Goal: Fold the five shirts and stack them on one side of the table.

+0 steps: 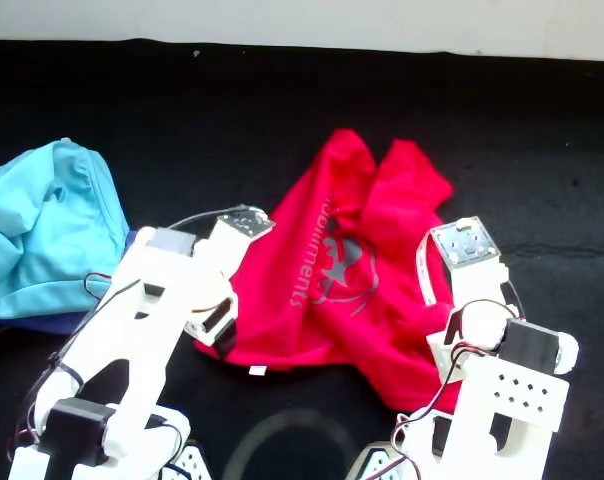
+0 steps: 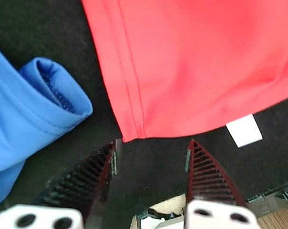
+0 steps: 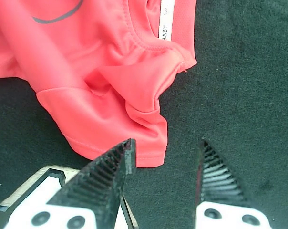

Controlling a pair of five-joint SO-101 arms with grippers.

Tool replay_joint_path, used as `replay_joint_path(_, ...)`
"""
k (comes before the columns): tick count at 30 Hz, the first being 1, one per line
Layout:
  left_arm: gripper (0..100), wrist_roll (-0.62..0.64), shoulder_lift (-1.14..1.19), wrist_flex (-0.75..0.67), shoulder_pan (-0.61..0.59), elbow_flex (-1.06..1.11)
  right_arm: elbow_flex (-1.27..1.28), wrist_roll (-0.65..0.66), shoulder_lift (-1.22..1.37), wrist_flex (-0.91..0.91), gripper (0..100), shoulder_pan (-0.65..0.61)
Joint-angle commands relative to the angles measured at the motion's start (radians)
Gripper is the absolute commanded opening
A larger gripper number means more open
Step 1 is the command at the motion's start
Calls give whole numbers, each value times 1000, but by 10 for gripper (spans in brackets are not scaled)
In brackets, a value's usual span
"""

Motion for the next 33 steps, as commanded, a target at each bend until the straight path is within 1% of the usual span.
replay_joint_path(1, 223, -6, -24, -124, -24, 58, 1, -11, -13, -13, 204, -5)
replay_joint_path(3, 223, -6, -24, -172, -22, 87, 1, -11, -13, -13, 204, -5)
replay_joint_path(5, 223, -6, -24, -189, -21, 102, 1, -11, -13, -13, 204, -7)
replay_joint_path(12, 210, -5, -22, -184, -21, 108, 2, -11, -13, -13, 204, -7)
replay_joint_path(14, 127, -5, -24, -184, -21, 107, 12, -11, -13, -13, 203, -7)
replay_joint_path(16, 2, -5, -25, -184, -21, 104, 30, -11, -13, -13, 198, -7)
replay_joint_path(18, 28, -5, -27, -184, -21, 102, 53, -11, -13, -13, 198, -7)
replay_joint_path(20, 5, -5, -33, -184, -21, 101, 79, -11, -13, -28, 198, -4)
replay_joint_path(21, 8, -5, -33, -183, -21, 91, 97, -11, -13, -44, 198, -4)
replay_joint_path(23, 9, -2, -33, -143, -21, 51, 145, -12, -13, -88, 198, -4)
replay_joint_path(25, 9, 0, -35, -68, -21, -19, 197, -17, -13, -145, 198, -4)
replay_joint_path(30, 9, 2, -35, 158, -22, -275, 282, -117, -5, -294, 200, -10)
replay_joint_path(33, 9, 2, -33, 270, -24, -429, 295, -130, -4, -305, 201, -44)
